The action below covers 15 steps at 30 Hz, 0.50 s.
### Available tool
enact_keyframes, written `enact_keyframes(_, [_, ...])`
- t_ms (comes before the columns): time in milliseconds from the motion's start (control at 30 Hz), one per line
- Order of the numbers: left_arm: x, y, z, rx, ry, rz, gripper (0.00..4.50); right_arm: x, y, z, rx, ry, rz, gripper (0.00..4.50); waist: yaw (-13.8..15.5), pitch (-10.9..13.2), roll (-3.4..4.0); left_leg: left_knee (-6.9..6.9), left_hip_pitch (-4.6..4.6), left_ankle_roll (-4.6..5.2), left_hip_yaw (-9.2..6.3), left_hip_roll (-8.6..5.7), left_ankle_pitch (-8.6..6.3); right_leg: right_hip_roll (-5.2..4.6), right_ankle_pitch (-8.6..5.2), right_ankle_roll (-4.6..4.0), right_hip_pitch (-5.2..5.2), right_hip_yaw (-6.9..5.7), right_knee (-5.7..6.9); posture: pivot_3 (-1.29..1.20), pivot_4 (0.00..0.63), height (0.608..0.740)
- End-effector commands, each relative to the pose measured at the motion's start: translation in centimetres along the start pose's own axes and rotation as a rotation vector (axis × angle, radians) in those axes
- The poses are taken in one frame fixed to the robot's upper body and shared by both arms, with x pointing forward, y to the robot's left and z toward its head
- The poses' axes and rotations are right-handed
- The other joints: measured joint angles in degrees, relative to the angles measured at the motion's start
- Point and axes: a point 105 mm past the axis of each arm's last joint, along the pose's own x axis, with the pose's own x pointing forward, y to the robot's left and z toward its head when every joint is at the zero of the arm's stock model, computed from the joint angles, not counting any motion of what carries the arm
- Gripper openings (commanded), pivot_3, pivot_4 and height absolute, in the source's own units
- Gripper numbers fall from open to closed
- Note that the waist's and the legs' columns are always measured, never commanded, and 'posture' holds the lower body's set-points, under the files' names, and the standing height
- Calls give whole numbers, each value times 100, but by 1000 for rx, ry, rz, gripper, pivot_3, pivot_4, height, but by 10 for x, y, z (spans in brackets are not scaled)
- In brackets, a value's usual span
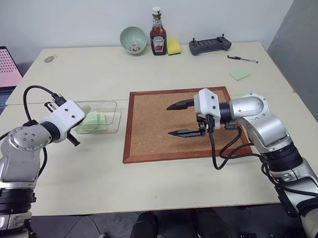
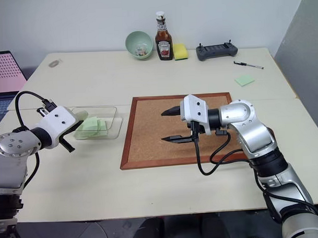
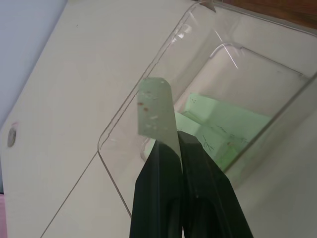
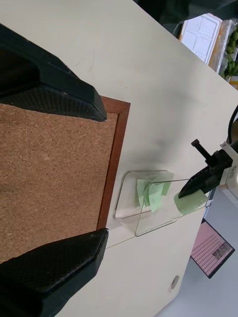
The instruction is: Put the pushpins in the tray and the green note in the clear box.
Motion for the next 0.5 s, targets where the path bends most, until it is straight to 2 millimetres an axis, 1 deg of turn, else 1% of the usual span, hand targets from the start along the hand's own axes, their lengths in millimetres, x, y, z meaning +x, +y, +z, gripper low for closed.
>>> enact_keyframes(33, [-1,11,10,24,-32,46,418,-3,-2,9,-37,-28,-22,3707,-7,0,0,0,0,0,1,0,0,-1,0,0,0,0,0,0,150,740])
enact_keyframes(67, [-1,12,11,26,-36,49,683,-3,-3,9,-37,-29,-24,3707,-14,0,0,-1,0,0,1,-1,0,-1,0,0,0,0,0,0,150,740])
enact_keyframes(233, [-4,14,16,31,-48,45,1618,-4,-3,7,-37,-23,-28,3707,-27,0,0,-1,0,0,2,0,0,0,0,0,-1,0,0,0,150,740])
enact_keyframes(300, [-5,13,17,32,-52,41,1884,-4,-3,6,-37,-21,-29,3707,-29,0,0,-1,0,0,2,0,0,-1,0,0,-1,1,0,0,150,740])
enact_keyframes(333, [-5,12,18,32,-53,38,2236,-4,-3,6,-37,-21,-30,3707,-29,0,0,0,0,0,2,0,0,0,0,0,-1,0,0,0,150,740])
enact_keyframes(367, [-6,10,19,31,-58,30,2341,-5,-4,6,-37,-19,-32,3707,-30,0,0,0,0,0,2,0,0,-1,0,0,-1,0,1,0,150,740])
enact_keyframes(433, [-8,6,21,17,-66,12,2875,-6,-5,6,-38,-15,-36,3707,-30,0,0,0,0,0,2,0,0,-1,0,0,-1,1,0,0,150,740])
enact_keyframes(467, [-8,3,22,0,-70,3,2960,-7,-5,5,-38,-13,-40,3707,-30,0,0,0,0,0,2,0,0,-1,0,0,-1,1,1,0,150,740])
enact_keyframes(500, [-9,1,22,-22,-73,-3,3189,-7,-6,5,-38,-12,-43,3707,-30,0,0,0,0,0,2,0,0,-1,0,0,-1,1,0,0,150,740])
